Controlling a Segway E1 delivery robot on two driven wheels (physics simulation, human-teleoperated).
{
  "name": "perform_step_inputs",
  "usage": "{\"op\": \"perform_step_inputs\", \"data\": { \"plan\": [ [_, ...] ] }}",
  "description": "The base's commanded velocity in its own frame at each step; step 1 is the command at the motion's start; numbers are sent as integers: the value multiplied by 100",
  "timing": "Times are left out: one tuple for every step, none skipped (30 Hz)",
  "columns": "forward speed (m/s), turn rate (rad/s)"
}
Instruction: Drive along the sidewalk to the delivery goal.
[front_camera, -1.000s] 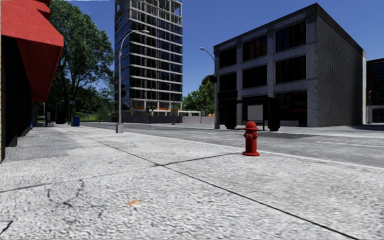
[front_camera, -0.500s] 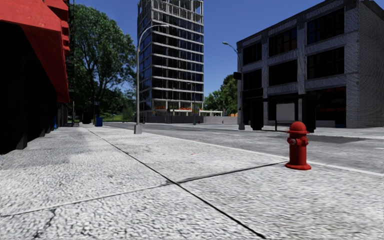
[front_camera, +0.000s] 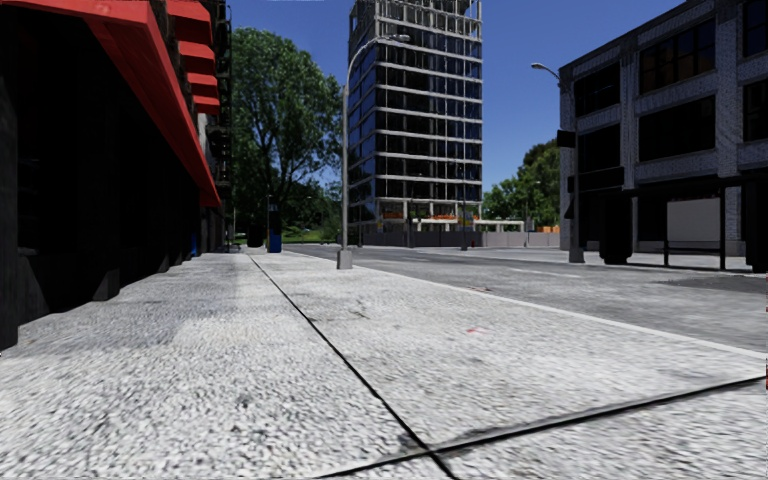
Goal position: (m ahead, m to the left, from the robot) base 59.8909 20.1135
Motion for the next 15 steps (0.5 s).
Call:
{"op": "perform_step_inputs", "data": {
  "plan": [
    [196,49],
    [196,49],
    [196,49],
    [196,49],
    [196,49],
    [196,49],
    [196,49],
    [196,49],
    [196,49],
    [196,49],
    [196,49],
    [196,49],
    [196,49],
    [196,49],
    [196,49]
  ]
}}
